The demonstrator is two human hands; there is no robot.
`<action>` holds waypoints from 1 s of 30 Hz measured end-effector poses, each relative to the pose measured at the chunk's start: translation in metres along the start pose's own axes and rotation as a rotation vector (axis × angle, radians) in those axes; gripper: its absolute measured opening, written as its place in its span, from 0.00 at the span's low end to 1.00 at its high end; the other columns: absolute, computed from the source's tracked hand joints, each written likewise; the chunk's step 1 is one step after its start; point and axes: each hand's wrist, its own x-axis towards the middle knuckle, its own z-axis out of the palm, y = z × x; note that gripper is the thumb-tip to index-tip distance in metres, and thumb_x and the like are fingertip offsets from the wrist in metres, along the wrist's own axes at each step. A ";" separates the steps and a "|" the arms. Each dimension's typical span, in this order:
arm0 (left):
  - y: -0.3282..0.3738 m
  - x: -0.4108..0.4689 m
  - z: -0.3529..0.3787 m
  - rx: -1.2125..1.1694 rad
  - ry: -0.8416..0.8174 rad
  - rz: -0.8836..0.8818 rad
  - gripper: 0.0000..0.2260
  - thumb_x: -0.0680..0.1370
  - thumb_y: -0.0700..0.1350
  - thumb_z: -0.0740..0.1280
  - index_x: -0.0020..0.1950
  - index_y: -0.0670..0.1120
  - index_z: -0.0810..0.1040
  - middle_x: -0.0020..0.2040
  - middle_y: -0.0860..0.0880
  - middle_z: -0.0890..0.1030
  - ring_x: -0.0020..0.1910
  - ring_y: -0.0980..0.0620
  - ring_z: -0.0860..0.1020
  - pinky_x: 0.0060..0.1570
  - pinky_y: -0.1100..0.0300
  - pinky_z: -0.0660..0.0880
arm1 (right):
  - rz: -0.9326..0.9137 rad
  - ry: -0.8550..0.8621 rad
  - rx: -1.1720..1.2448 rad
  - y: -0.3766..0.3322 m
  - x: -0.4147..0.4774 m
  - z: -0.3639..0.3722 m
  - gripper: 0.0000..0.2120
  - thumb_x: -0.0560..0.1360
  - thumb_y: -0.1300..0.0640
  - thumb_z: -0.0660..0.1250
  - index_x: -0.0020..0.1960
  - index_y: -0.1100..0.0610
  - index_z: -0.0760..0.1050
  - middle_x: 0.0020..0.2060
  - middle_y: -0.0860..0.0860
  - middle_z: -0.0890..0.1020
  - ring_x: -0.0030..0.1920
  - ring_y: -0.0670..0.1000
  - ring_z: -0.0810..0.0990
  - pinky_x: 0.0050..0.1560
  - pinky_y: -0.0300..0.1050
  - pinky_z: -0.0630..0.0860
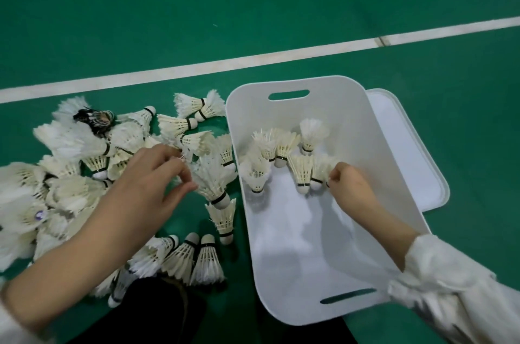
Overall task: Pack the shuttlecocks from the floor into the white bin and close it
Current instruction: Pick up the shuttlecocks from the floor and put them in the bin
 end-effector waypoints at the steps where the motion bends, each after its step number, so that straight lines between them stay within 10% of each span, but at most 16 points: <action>1: 0.000 0.000 0.000 0.001 0.003 0.009 0.13 0.72 0.52 0.61 0.40 0.44 0.77 0.44 0.52 0.70 0.47 0.53 0.66 0.46 0.57 0.64 | -0.001 0.009 0.048 0.001 0.000 -0.001 0.03 0.74 0.65 0.60 0.43 0.59 0.70 0.43 0.58 0.76 0.42 0.57 0.73 0.41 0.43 0.67; 11: 0.000 -0.002 0.006 0.020 0.023 0.002 0.11 0.74 0.51 0.63 0.40 0.44 0.77 0.44 0.53 0.70 0.46 0.53 0.67 0.45 0.58 0.64 | -0.135 0.200 0.009 -0.025 -0.023 -0.024 0.07 0.75 0.60 0.59 0.50 0.58 0.75 0.44 0.54 0.79 0.45 0.58 0.77 0.42 0.46 0.71; 21: 0.001 0.003 -0.001 -0.014 0.024 -0.058 0.14 0.72 0.54 0.60 0.41 0.45 0.77 0.45 0.52 0.71 0.49 0.52 0.68 0.47 0.57 0.64 | -0.295 -0.097 0.066 -0.061 -0.002 0.025 0.05 0.75 0.64 0.59 0.43 0.58 0.72 0.39 0.53 0.77 0.41 0.53 0.74 0.39 0.43 0.67; 30: 0.002 0.003 0.004 -0.084 -0.001 -0.077 0.15 0.72 0.57 0.58 0.42 0.48 0.76 0.46 0.54 0.71 0.50 0.55 0.67 0.48 0.60 0.63 | -0.358 -0.057 0.191 -0.054 -0.006 0.033 0.12 0.77 0.60 0.60 0.60 0.55 0.71 0.61 0.49 0.67 0.43 0.50 0.77 0.47 0.37 0.69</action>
